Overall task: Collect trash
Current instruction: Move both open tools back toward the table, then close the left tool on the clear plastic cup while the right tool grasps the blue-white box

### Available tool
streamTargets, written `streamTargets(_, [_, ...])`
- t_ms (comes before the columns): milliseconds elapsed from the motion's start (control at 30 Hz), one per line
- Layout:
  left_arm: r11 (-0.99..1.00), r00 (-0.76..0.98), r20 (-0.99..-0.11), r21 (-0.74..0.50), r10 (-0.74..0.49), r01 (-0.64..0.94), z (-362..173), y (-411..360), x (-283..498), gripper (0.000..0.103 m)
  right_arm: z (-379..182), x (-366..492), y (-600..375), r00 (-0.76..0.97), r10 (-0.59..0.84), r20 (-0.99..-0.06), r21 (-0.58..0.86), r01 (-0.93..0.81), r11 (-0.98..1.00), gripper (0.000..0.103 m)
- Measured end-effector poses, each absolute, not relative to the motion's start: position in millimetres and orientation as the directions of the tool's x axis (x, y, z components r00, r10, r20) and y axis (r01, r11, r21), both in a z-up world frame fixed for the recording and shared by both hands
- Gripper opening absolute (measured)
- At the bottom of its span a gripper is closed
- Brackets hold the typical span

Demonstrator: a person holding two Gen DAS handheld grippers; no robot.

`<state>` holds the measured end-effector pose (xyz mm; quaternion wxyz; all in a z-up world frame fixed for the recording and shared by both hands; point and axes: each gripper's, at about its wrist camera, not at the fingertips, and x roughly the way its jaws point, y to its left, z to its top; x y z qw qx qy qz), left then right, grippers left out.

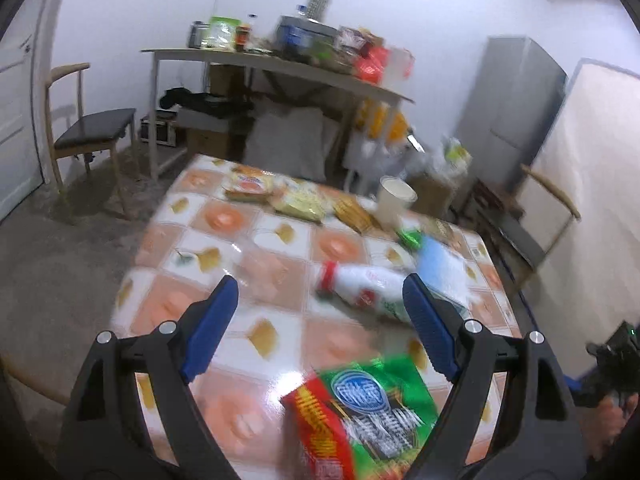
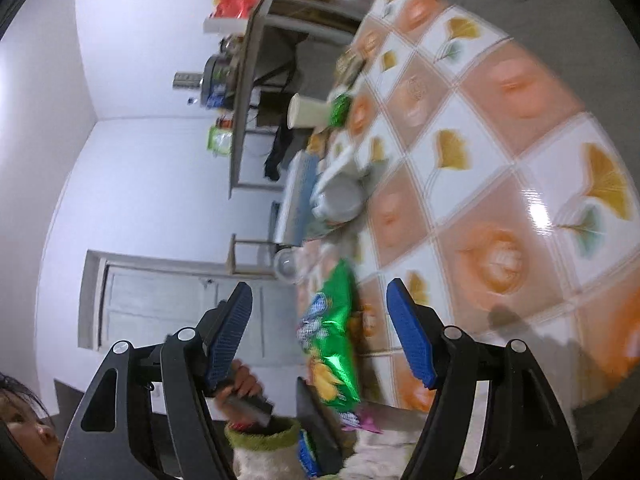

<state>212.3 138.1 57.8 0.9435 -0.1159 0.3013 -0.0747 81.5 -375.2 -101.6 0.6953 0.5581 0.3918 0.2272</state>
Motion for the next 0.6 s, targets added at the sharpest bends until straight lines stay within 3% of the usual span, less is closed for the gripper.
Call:
streamTargets(300, [0.950,0.749,-0.625,-0.312,-0.220,0.018,14,178,298,0.059,-92,162,-310,0.481,0.843,-0.242,0.970,0.154,0.191,0.068])
streamTargets(600, [0.946,0.710,-0.655,-0.321,-0.257,0.046,-10,187,324,0.059,-108,222,-261,0.406,0.869,-0.282,0.949,0.253,0.189,0.068])
